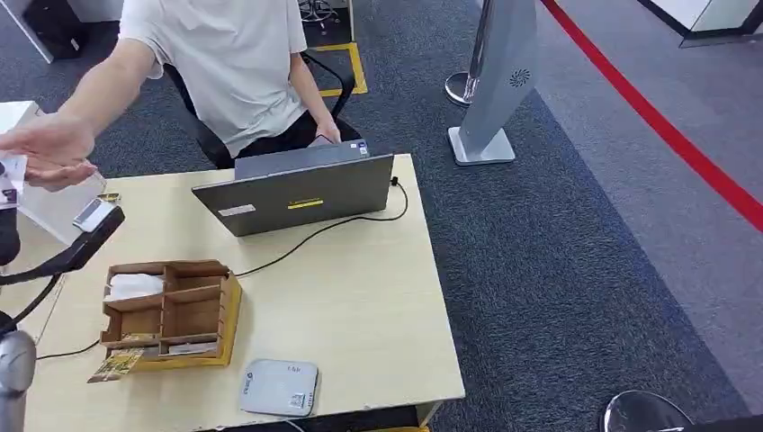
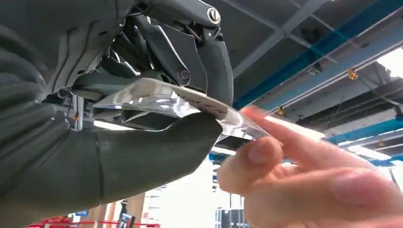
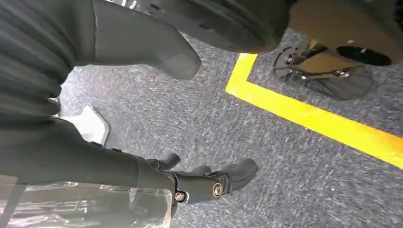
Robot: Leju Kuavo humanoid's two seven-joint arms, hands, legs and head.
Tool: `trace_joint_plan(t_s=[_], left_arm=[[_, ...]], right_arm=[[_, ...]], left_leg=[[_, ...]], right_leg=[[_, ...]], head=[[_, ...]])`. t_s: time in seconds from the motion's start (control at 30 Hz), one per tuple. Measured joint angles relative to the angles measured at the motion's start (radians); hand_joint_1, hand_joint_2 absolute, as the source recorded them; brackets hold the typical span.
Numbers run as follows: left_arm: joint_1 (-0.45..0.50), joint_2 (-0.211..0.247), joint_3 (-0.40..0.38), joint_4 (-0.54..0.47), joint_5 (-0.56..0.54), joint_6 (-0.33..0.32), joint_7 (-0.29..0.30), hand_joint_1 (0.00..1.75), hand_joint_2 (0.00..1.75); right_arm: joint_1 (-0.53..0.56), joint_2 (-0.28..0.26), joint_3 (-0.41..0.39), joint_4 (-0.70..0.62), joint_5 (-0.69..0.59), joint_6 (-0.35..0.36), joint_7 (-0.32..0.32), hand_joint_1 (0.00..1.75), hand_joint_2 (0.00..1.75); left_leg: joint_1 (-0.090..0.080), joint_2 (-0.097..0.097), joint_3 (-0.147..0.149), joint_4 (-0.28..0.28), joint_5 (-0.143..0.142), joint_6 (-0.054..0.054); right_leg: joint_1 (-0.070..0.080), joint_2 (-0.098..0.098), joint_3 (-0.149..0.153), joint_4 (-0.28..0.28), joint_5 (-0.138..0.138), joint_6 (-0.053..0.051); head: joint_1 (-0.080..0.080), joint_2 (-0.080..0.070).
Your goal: Pass the card to the sensor for recognition and then transmit it.
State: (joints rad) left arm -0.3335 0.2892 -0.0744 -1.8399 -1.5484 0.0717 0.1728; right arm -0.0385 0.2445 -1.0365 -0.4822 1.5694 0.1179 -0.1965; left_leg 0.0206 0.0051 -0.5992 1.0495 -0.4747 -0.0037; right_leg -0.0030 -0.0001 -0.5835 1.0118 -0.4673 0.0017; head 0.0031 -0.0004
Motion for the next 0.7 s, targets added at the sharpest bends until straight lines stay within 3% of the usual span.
trace_joint_plan(t_s=[0.23, 0.27, 0.4, 0.7], left_arm=[[0.002, -0.015, 0.009, 0.027, 0.000, -0.001, -0.015, 1.75, 1.75], [0.002, -0.018, 0.010, 0.031, 0.000, -0.002, -0.018, 0.00, 1.75], [0.008, -0.027, 0.017, 0.034, 0.000, 0.000, -0.030, 0.00, 1.75], [0.047, -0.102, 0.073, 0.011, 0.000, 0.020, -0.114, 0.00, 1.75]], right_arm=[[0.009, -0.006, 0.006, 0.006, 0.000, -0.009, 0.020, 0.00, 1.75], [0.009, -0.007, 0.008, 0.006, 0.000, -0.011, 0.021, 0.00, 1.75], [0.010, -0.008, 0.017, 0.008, 0.000, -0.012, 0.021, 0.00, 1.75], [0.014, -0.008, 0.026, 0.006, 0.000, -0.001, 0.024, 0.00, 1.75]], left_leg=[[0.000, 0.000, -0.002, 0.000, 0.000, 0.000], [0.000, 0.000, -0.003, 0.000, 0.000, 0.000], [0.000, 0.000, -0.003, 0.000, 0.000, 0.000], [0.000, 0.000, -0.003, 0.000, 0.000, 0.000]], right_leg=[[0.000, 0.000, -0.002, 0.000, 0.000, 0.000], [0.000, 0.000, -0.002, 0.000, 0.000, 0.000], [0.000, 0.000, -0.003, -0.001, 0.000, 0.000], [0.000, 0.000, -0.002, -0.001, 0.000, 0.000]], head=[[0.000, 0.000], [0.000, 0.000], [0.000, 0.000], [0.000, 0.000]])
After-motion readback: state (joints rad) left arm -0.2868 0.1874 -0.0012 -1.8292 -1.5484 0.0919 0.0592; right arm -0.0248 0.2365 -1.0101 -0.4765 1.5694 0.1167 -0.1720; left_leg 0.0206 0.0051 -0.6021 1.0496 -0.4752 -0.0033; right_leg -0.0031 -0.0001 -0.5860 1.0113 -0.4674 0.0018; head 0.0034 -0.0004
